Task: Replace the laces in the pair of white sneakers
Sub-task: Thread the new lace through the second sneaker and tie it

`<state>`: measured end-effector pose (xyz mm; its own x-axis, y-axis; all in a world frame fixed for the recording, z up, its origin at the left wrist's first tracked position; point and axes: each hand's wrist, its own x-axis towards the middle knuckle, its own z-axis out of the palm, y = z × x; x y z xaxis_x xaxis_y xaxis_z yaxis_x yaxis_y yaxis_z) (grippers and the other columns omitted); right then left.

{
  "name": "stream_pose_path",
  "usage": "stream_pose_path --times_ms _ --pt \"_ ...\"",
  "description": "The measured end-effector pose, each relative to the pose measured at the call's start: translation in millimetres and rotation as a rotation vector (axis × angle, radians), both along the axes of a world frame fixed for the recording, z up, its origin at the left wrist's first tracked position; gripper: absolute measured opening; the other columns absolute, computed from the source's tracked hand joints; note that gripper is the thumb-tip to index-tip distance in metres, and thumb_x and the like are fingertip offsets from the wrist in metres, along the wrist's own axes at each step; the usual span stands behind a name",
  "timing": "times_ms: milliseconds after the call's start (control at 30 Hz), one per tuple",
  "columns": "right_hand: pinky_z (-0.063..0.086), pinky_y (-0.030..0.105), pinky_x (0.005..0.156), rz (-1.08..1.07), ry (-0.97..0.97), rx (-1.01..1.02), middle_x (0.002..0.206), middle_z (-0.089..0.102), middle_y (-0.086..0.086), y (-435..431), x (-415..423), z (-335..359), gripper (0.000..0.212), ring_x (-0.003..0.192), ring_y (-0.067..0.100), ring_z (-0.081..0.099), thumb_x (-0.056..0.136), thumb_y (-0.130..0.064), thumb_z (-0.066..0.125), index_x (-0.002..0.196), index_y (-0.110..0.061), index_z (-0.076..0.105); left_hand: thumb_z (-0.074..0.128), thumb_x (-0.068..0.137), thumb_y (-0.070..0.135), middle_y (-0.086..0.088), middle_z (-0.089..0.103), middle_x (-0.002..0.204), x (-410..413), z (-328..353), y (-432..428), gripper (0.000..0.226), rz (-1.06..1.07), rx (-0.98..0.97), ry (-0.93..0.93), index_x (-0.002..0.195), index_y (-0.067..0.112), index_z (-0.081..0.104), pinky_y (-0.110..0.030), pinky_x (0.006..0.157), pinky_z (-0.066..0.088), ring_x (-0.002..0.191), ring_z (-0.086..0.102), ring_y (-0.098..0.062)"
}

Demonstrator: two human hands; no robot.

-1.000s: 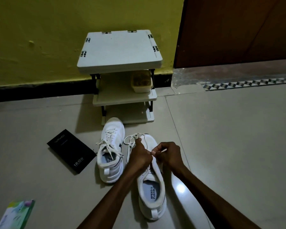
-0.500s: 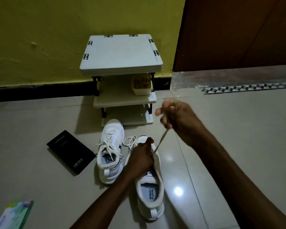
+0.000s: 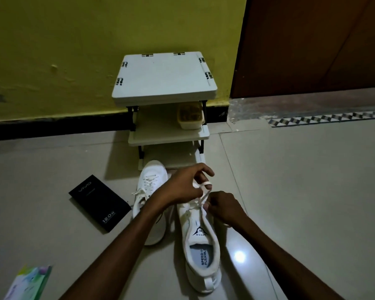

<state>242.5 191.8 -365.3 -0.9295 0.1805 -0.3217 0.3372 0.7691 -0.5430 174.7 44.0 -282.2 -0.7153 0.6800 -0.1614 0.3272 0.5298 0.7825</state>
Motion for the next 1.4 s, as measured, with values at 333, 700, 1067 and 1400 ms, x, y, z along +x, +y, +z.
stream_pose_path --times_ms 333,700,1067,1400 --pt "0.041 0.028 0.064 -0.118 -0.056 -0.369 0.074 0.061 0.008 3 7 15 0.018 0.069 0.014 0.054 0.088 -0.014 0.059 0.081 0.002 0.065 0.088 0.062 0.009 -0.008 0.041 0.142 -4 -75 -4 0.107 0.060 -0.222 -0.007 0.149 0.015 0.026 -0.030 0.101 0.042 0.131 0.043 -0.023" --pt "0.043 0.032 0.075 -0.062 0.279 -0.975 0.072 0.053 0.002 -10 -6 188 0.032 0.070 0.015 0.049 0.097 -0.006 0.040 0.070 -0.018 0.052 0.086 0.062 0.028 -0.009 0.043 0.132 -5 -107 5 0.088 0.084 -0.318 0.218 0.137 0.011 0.043 -0.029 0.100 0.035 0.121 0.045 -0.028" --pt "0.044 0.025 0.052 -0.313 0.389 -0.648 0.071 0.068 0.004 -17 9 201 0.022 0.056 0.008 0.058 0.093 -0.020 0.062 0.109 -0.016 0.049 0.051 0.093 0.052 -0.012 0.051 0.136 31 -84 -11 0.068 0.282 -0.434 0.235 0.144 0.016 0.024 -0.037 0.094 0.043 0.120 0.053 -0.031" --pt "0.056 0.022 0.064 -0.046 0.449 -0.796 0.084 0.067 0.014 -17 20 244 0.025 0.069 0.016 0.066 0.100 0.002 0.041 0.105 0.002 0.065 0.046 0.102 0.014 -0.005 0.068 0.090 11 65 -7 0.024 0.205 0.131 -0.135 0.102 0.007 0.069 -0.012 0.058 0.042 0.075 0.058 -0.015"
